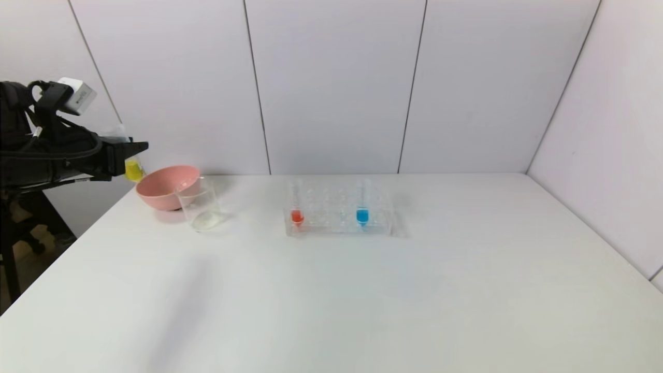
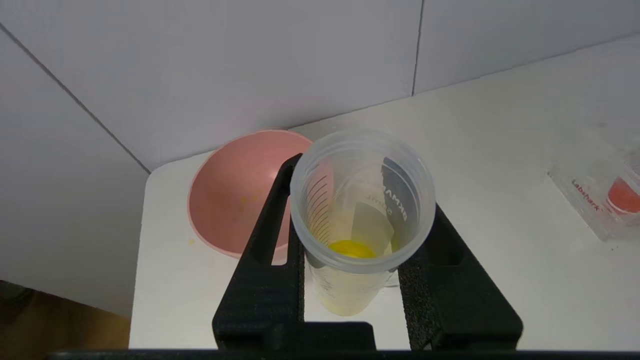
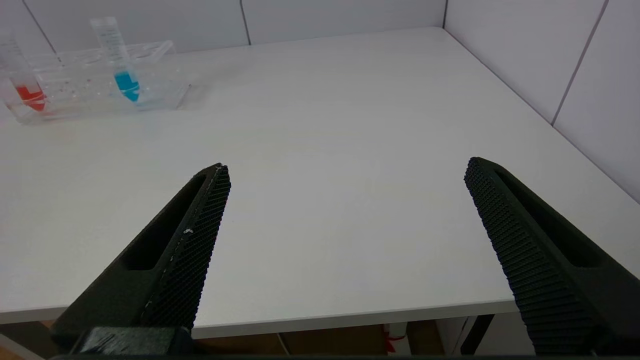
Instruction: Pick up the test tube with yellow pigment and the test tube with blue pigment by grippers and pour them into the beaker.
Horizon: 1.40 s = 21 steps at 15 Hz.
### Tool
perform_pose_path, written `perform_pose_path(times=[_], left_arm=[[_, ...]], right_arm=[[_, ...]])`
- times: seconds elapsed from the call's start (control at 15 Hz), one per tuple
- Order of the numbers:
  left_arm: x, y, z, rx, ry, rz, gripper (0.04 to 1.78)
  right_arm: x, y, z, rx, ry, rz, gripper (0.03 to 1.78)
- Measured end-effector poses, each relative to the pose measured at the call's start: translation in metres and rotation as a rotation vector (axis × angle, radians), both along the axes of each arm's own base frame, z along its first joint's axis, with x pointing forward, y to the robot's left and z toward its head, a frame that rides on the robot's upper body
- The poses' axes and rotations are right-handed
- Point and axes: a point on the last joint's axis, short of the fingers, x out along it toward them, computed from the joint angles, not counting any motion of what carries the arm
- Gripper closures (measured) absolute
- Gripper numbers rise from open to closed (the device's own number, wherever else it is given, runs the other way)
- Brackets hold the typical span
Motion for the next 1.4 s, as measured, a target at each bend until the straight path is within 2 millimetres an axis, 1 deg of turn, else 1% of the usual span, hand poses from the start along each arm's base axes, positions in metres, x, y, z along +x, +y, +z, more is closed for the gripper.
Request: perform_pose_path(times=[0.27,0.6,0.8,0.93,1.2,1.4], left_arm=[[0.013,0.021,0.01,0.137,0.037,-0.114,1.28],[0.036,0.034,0.018,0.321,0.066,-0.236,1.28],[0.053,0.04,0.015,0.457,0.079,-0.303,1.28],[0.061,0.044,0.014,0.541,0.084,-0.345,1.28],[0.069,0.045,0.012,0.694,0.141,-0.406,1.28],[0.073,0.042,-0.001,0.791,0.225,-0.459,1.28]], right_arm=[[0.0,0.0,0.0,0.0,0.0,0.0,0.1],[0.0,0.0,0.0,0.0,0.0,0.0,0.1],[0.0,0.0,0.0,0.0,0.0,0.0,0.1],[0.0,0.0,0.0,0.0,0.0,0.0,0.1],[0.0,0.0,0.0,0.0,0.0,0.0,0.1],[0.0,0.0,0.0,0.0,0.0,0.0,0.1]])
